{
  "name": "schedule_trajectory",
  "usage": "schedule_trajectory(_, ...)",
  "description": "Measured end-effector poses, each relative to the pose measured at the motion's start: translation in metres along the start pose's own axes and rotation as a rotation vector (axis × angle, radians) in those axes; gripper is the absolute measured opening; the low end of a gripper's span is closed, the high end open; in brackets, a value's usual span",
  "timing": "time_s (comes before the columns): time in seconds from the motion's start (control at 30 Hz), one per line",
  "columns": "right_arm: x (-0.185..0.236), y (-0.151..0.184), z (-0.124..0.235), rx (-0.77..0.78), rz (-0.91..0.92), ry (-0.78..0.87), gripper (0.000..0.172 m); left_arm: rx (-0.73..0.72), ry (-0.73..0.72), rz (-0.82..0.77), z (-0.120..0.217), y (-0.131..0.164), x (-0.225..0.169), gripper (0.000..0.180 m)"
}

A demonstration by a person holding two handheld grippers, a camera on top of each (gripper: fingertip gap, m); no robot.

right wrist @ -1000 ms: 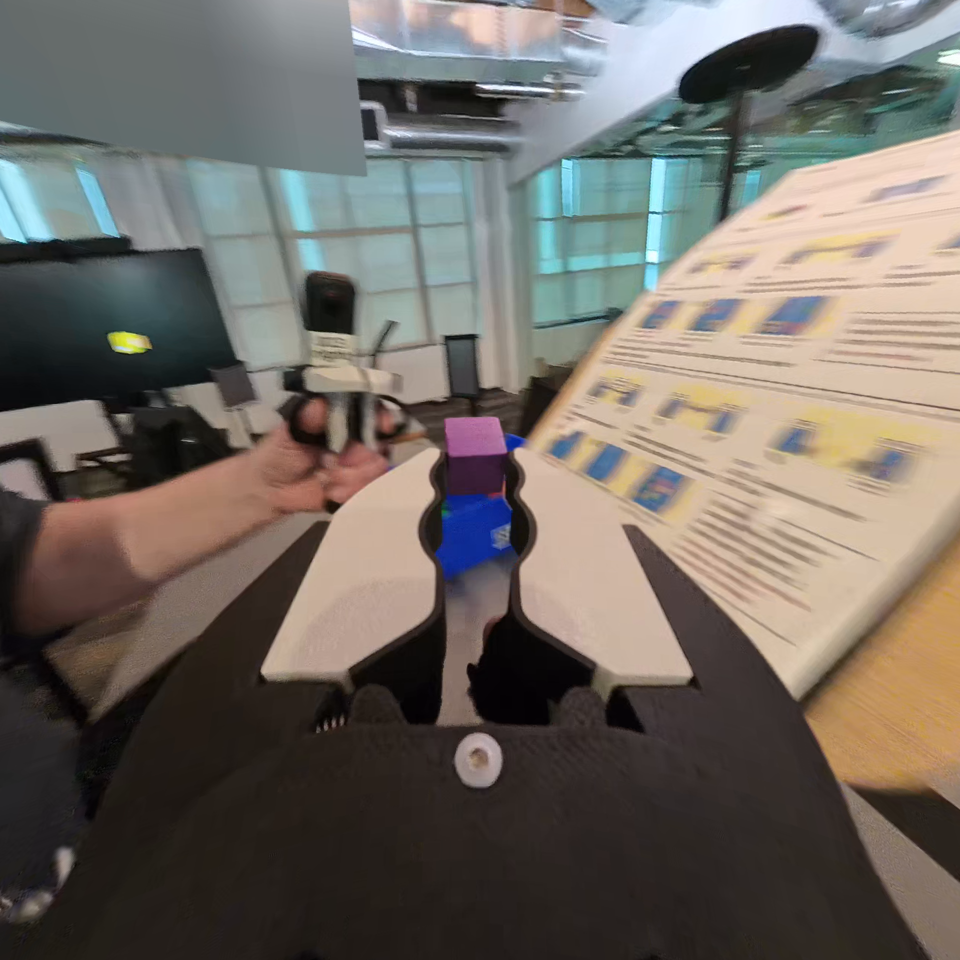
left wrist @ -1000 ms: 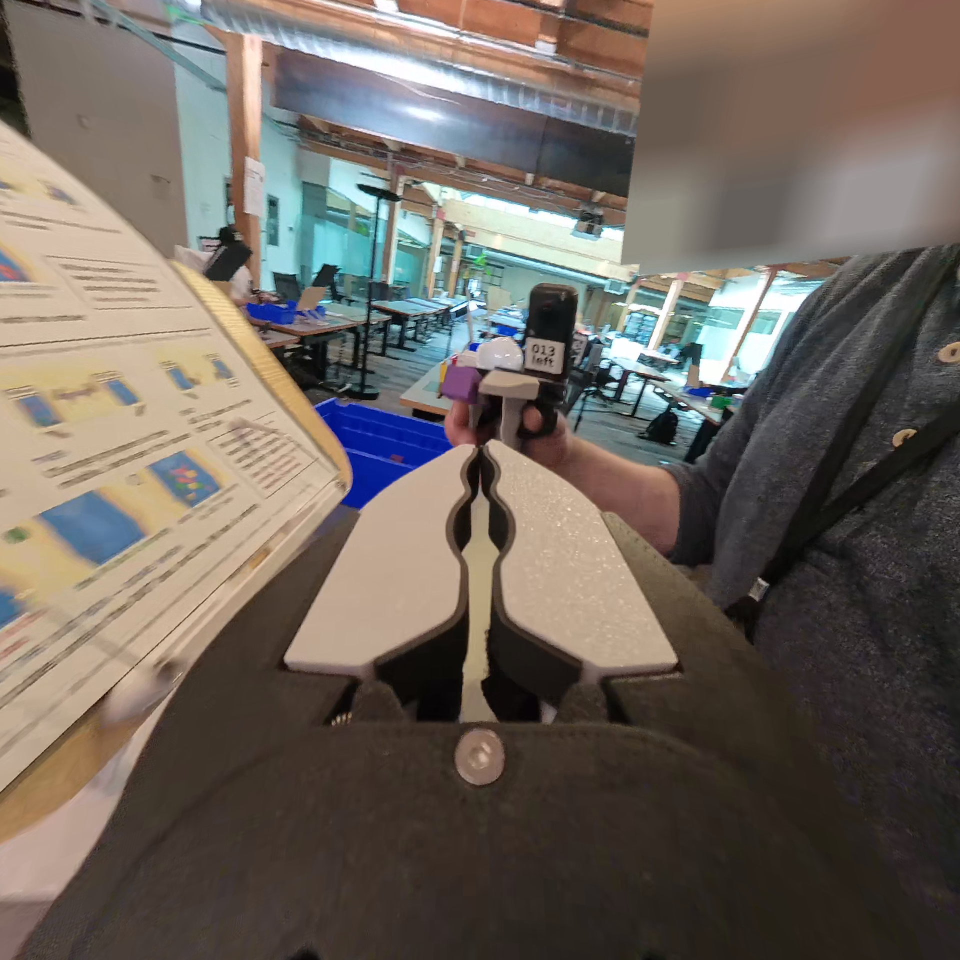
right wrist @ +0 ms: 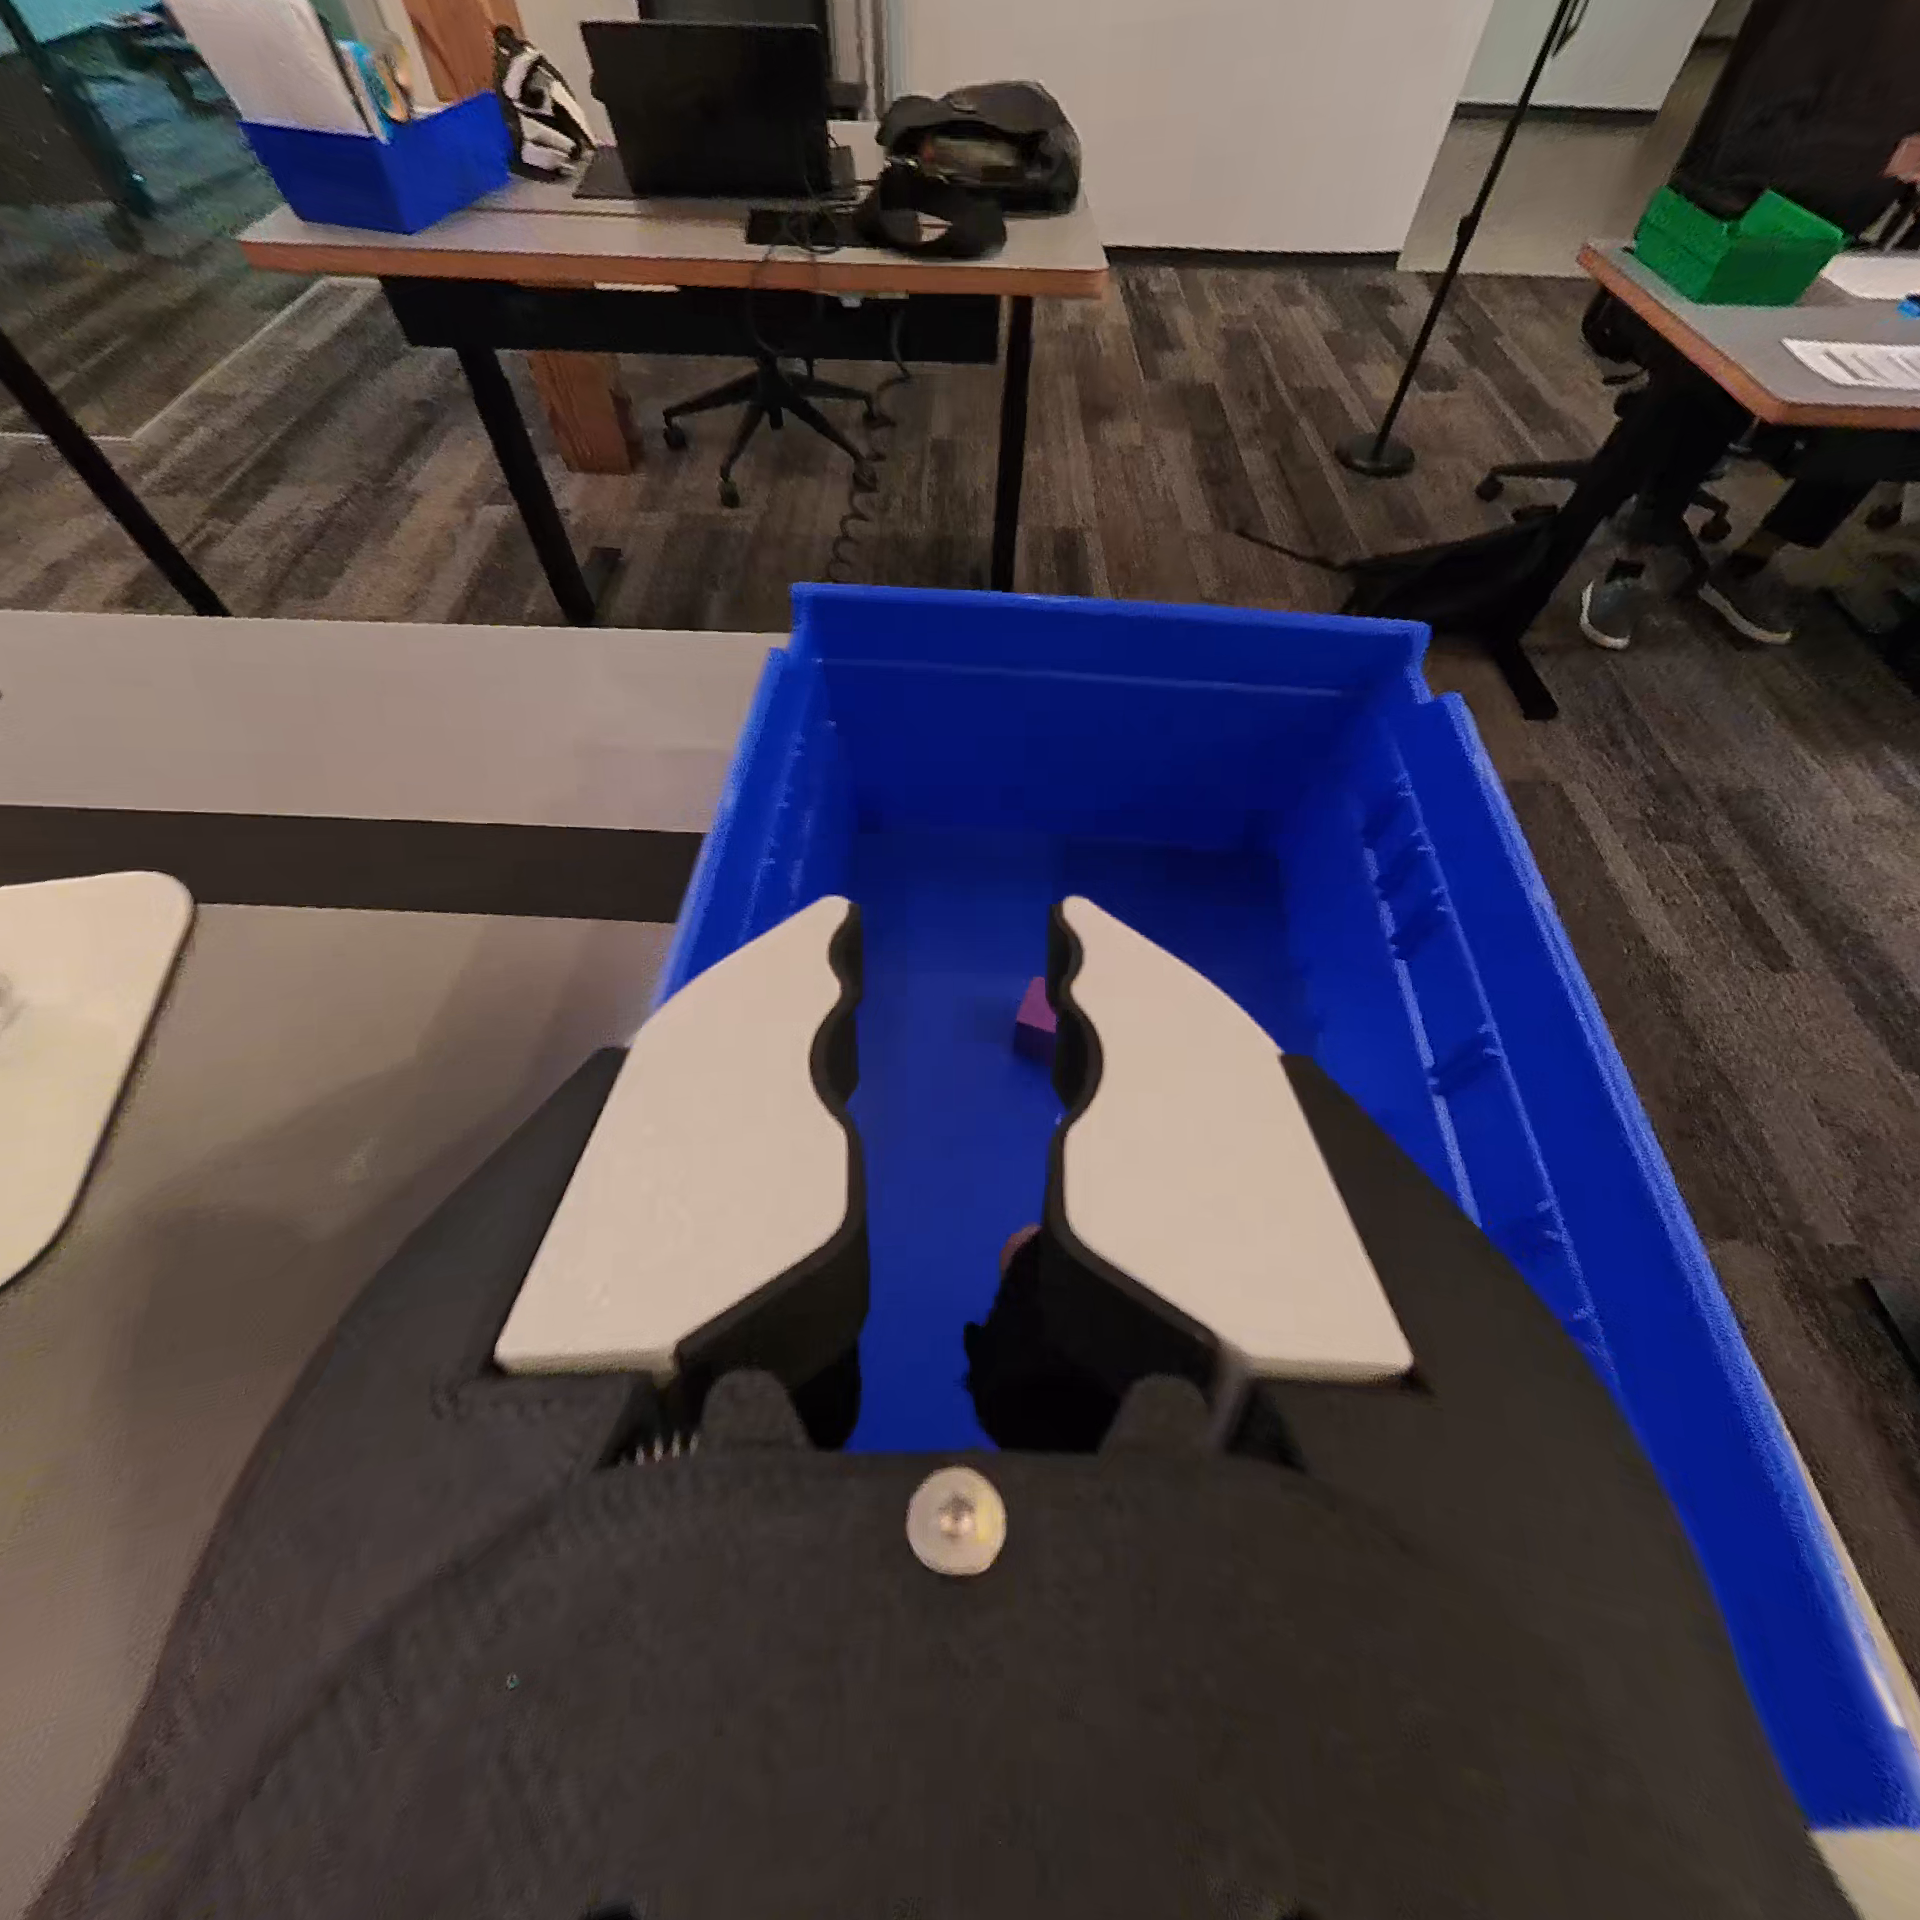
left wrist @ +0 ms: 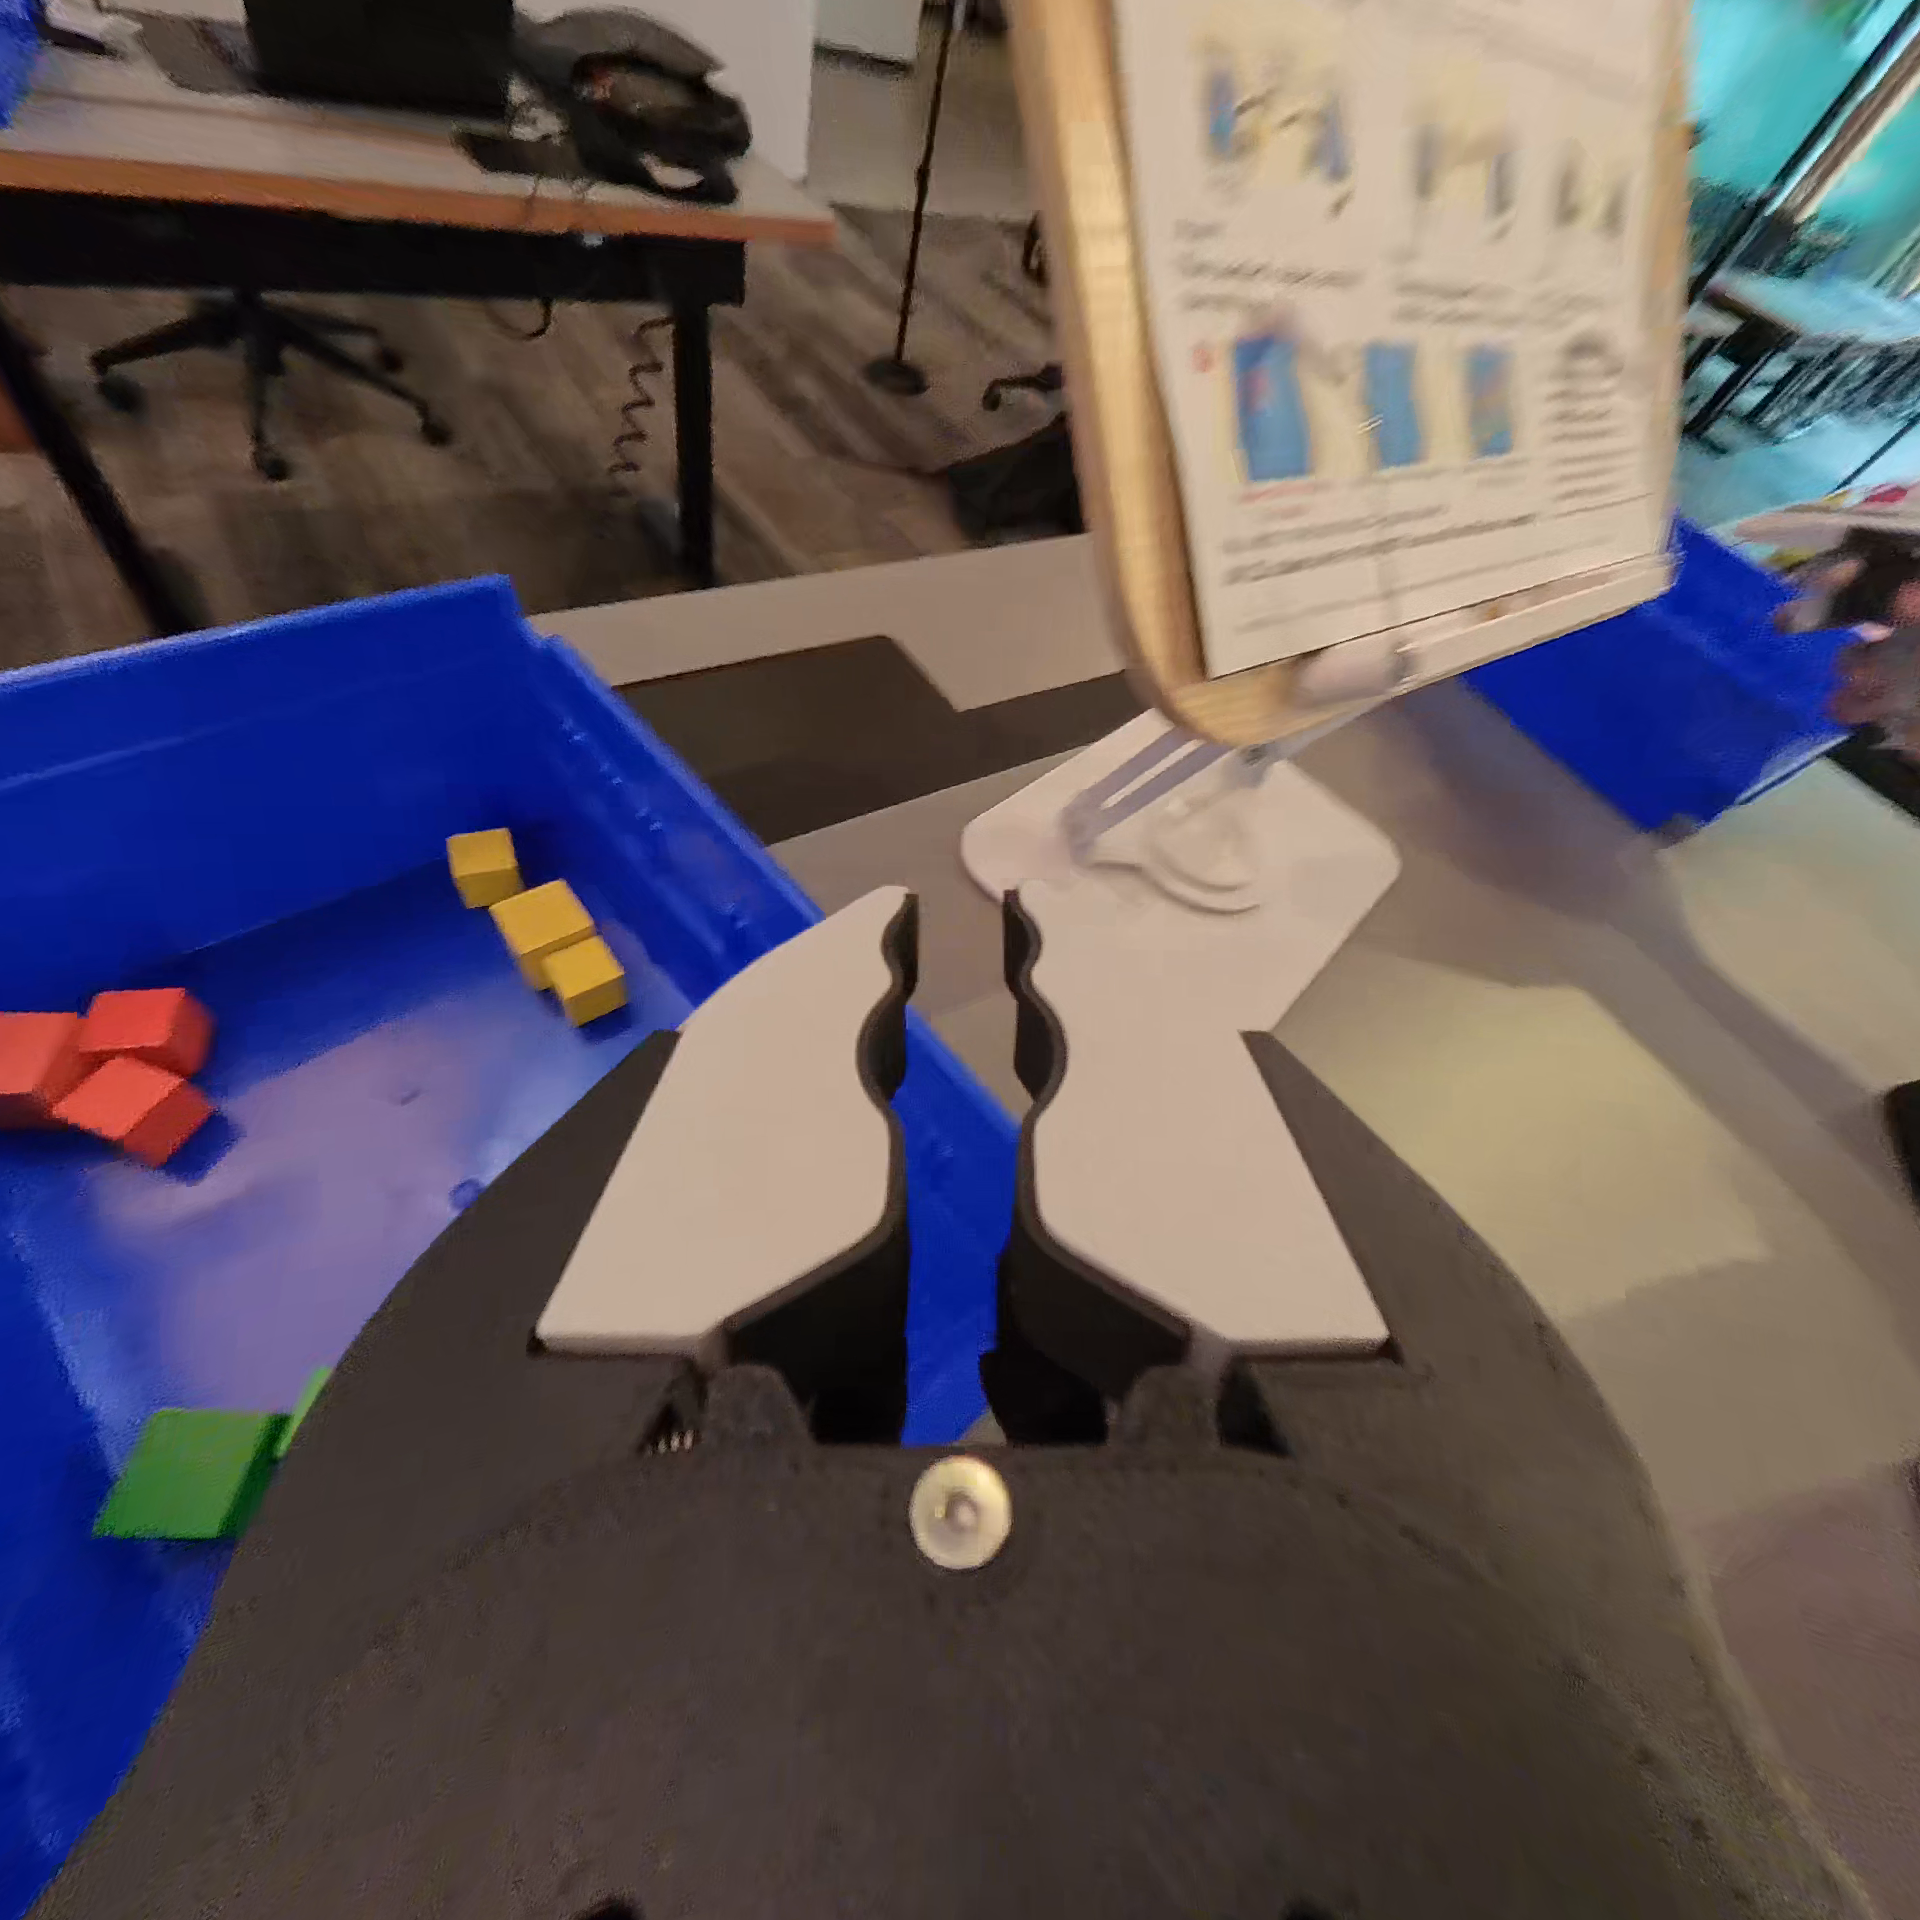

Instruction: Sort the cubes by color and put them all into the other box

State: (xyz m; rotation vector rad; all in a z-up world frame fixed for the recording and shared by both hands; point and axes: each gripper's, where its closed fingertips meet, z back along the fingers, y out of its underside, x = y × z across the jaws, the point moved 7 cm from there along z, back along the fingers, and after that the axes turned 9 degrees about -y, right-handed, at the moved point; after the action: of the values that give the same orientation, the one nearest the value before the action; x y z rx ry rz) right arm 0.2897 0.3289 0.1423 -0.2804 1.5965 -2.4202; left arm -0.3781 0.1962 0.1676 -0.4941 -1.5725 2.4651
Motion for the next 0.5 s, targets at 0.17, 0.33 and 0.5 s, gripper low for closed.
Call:
schedule_trajectory(0.17, 0.026, -0.004, 0.013, -0.025, 0.032, -0.073, 0.032, 0.195, -0.032, -0.201, -0.03, 0.018, 0.036, 0.022)
schedule_trajectory(0.33, 0.044, -0.013, 0.024, -0.051, 0.04, -0.124, 0.03, 0.366, 0.038, -0.391, -0.073, 0.031, 0.065, 0.032)
schedule_trajectory(0.5, 0.056, -0.021, 0.03, -0.066, 0.06, -0.151, 0.029, 0.52, 0.07, -0.503, -0.115, 0.045, 0.091, 0.034)
